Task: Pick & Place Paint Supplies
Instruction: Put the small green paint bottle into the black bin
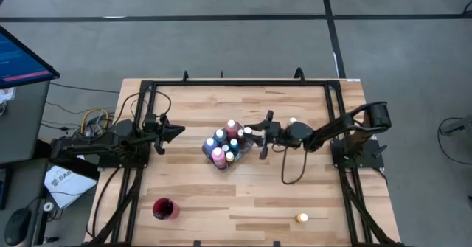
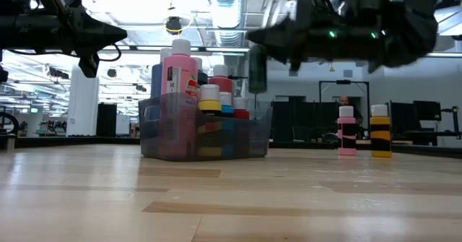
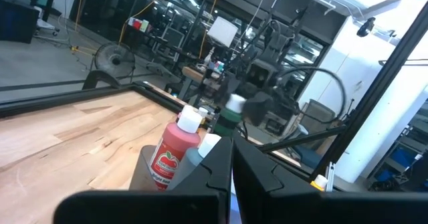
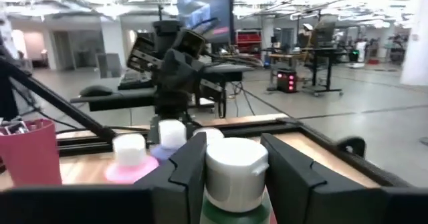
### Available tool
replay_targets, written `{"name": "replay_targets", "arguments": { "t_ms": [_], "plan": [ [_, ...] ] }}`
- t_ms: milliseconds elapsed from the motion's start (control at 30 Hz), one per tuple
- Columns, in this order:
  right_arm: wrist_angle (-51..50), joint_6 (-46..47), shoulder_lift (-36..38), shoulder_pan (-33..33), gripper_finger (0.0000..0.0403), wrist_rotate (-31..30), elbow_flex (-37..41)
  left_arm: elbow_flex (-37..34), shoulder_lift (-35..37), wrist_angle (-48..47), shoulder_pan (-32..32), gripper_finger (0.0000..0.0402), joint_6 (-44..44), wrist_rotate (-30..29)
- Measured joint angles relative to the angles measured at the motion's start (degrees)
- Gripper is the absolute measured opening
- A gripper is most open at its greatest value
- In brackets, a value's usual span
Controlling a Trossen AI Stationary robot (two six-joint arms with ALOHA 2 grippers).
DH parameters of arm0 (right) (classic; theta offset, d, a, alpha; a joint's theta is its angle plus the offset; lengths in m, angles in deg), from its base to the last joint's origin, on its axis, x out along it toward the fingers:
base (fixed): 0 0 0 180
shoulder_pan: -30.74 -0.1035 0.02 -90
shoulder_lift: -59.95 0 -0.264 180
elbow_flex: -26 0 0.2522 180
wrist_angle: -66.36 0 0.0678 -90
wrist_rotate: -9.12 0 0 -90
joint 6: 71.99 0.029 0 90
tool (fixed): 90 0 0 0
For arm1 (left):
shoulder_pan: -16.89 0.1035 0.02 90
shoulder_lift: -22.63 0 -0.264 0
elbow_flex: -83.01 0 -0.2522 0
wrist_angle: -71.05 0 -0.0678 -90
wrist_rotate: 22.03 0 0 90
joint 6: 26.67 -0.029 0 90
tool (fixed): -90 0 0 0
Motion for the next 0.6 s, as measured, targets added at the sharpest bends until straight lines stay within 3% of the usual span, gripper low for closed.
{"name": "replay_targets", "arguments": {
  "t_ms": [267, 600],
  "plan": [
    [13.98, 1.78, -4.92, 0.59, 0.013, 0.04, 6.15, 0.0, 0.0, 0.42, -0.01, 0.0003, 0.0, 0.02],
    [14.5, 0.1, -6.62, 0.65, 0.0123, 2.78, 3.18, 0.0, 0.0, 0.92, 0.01, 0.0003, 0.0, 0.02]
  ]
}}
